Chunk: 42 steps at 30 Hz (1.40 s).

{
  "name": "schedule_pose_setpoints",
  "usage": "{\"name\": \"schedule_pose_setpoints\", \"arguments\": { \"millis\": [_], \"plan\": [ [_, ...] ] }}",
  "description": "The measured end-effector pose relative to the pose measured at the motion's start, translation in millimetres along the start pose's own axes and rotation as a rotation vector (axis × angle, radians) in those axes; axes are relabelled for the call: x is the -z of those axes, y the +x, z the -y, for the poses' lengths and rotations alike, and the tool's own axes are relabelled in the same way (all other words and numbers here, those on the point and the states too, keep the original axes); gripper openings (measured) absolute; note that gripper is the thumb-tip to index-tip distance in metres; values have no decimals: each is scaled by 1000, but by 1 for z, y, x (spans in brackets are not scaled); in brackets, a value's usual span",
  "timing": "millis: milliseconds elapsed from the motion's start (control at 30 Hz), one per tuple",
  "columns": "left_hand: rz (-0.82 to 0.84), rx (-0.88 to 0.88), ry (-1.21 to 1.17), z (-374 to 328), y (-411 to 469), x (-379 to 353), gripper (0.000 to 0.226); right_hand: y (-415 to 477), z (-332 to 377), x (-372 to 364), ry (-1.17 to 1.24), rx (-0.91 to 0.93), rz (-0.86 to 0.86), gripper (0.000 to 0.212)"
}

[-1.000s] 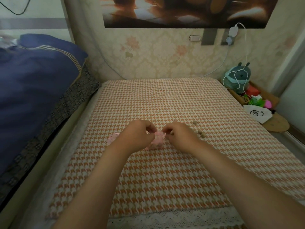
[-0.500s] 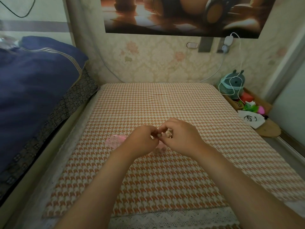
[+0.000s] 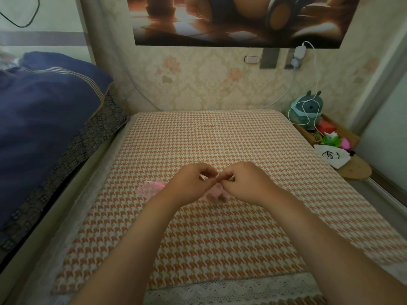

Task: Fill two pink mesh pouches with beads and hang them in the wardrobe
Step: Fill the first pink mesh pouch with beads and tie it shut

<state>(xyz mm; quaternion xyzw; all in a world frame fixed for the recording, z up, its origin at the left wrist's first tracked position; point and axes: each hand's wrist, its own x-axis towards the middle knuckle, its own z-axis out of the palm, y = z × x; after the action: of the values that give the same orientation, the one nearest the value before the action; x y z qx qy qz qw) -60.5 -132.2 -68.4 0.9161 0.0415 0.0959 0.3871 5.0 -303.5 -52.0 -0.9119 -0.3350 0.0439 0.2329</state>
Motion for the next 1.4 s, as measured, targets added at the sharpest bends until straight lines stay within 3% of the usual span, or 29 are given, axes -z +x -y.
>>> {"name": "schedule_pose_setpoints", "arguments": {
  "millis": [200, 367, 500, 667, 833, 933, 1133, 1400],
  "plan": [
    [-127, 33, 17, 0, 13, -5, 22, -5, -31, 5, 115, -56, 23, 25],
    [-8, 39, 167, 8, 25, -29, 35, -7, -42, 8, 198, -70, -3, 27],
    [111, -35, 261, 10, 33, -50, 28, -6, -45, 5, 214, -69, 9, 25],
    [76, -38, 337, 19, 46, -60, 20, -5, -49, 2, 233, -54, -2, 24],
    [-69, 81, 180, 21, 49, -49, 10, -3, -52, 1, 247, -60, 2, 24],
    [-171, 50, 40, 4, 48, -35, 4, -2, -52, 2, 224, -60, 0, 25],
    [-68, -9, -137, -28, 32, -31, 7, -4, -48, 5, 222, -66, -13, 26],
    [36, 9, -35, -32, 22, -38, 4, -11, -50, 7, 205, -96, -42, 25]
  ]
}}
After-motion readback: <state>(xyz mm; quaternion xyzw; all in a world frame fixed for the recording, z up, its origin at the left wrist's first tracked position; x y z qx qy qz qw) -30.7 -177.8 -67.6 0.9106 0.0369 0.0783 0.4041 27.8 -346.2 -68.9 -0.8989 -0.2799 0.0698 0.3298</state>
